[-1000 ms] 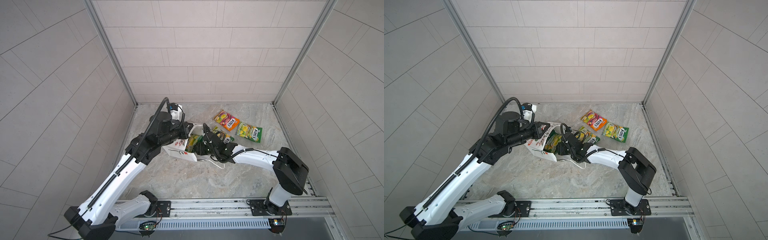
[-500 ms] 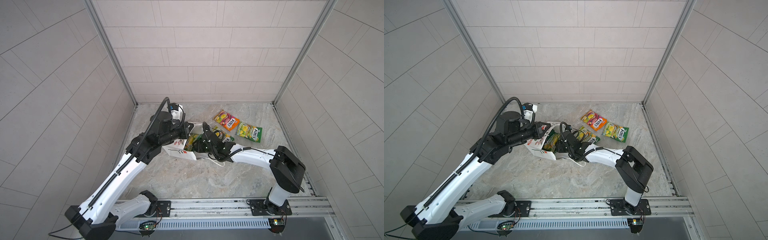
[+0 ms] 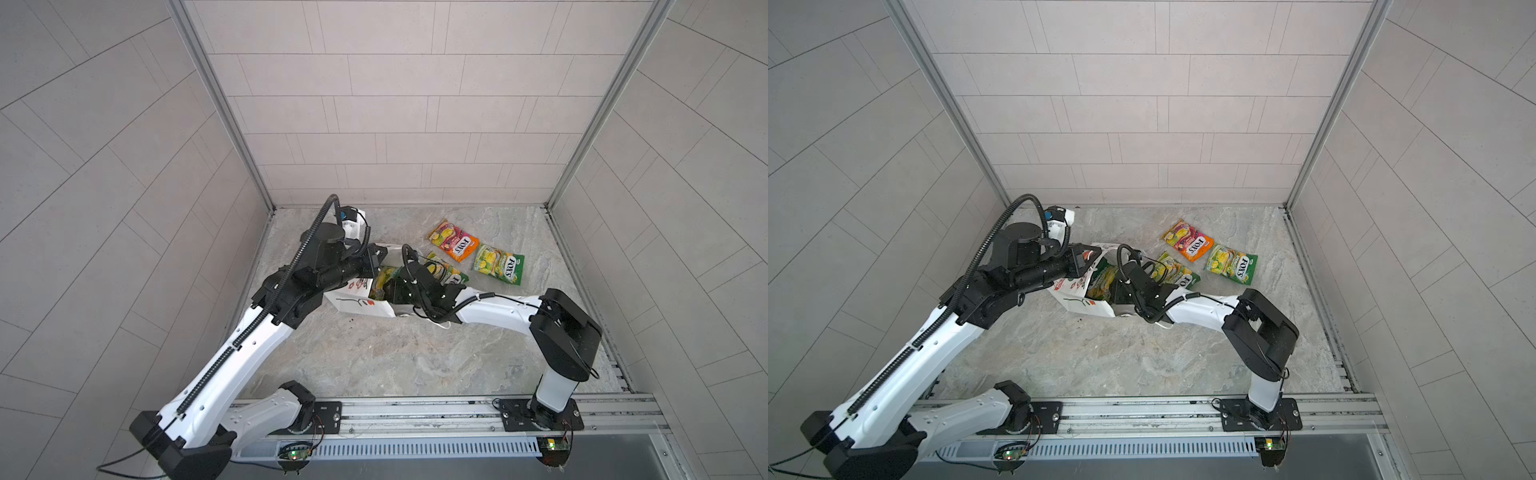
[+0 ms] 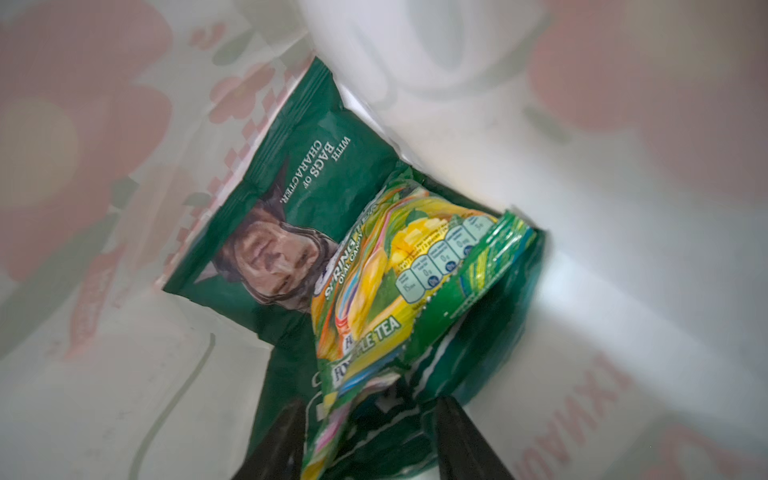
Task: Take the snacks out of the paper bag
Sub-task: 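Reach the right gripper into the bag toward the last green packets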
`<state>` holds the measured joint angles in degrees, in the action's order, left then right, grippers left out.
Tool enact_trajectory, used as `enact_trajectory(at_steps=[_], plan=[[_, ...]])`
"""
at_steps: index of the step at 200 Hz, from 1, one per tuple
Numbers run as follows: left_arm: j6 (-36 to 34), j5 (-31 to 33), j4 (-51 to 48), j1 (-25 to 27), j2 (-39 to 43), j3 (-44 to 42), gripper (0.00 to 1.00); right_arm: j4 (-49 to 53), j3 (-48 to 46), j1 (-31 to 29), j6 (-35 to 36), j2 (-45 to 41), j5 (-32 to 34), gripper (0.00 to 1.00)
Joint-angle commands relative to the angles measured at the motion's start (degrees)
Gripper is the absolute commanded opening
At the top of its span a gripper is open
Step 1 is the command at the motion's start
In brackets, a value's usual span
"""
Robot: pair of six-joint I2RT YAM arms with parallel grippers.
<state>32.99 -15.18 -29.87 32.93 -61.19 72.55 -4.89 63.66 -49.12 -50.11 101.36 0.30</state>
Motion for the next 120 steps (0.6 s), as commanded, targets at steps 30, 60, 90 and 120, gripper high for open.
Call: enact_trajectory(at_steps=[30, 60, 90, 120], plan=[[0.2, -1.9, 2.8, 0.1, 0.1, 0.5, 0.0, 0.8, 4.3, 0.0, -1.9, 3.3, 0.7, 0.58], [0.2, -2.0, 2.7, 0.0, 0.1, 0.6, 0.0, 0.9, 5.6, 0.0, -2.5, 5.4, 0.8, 0.59], [0.1, -2.0, 2.6, 0.1, 0.3, 0.7, 0.0, 1.6, 7.3, -0.1, -1.1, 6.7, -0.1, 0.47], [-0.4, -1.0, 1.9, 0.0, 0.8, 0.7, 0.0, 1.2, 7.3, 0.1, 1.1, 5.9, -1.4, 0.23]])
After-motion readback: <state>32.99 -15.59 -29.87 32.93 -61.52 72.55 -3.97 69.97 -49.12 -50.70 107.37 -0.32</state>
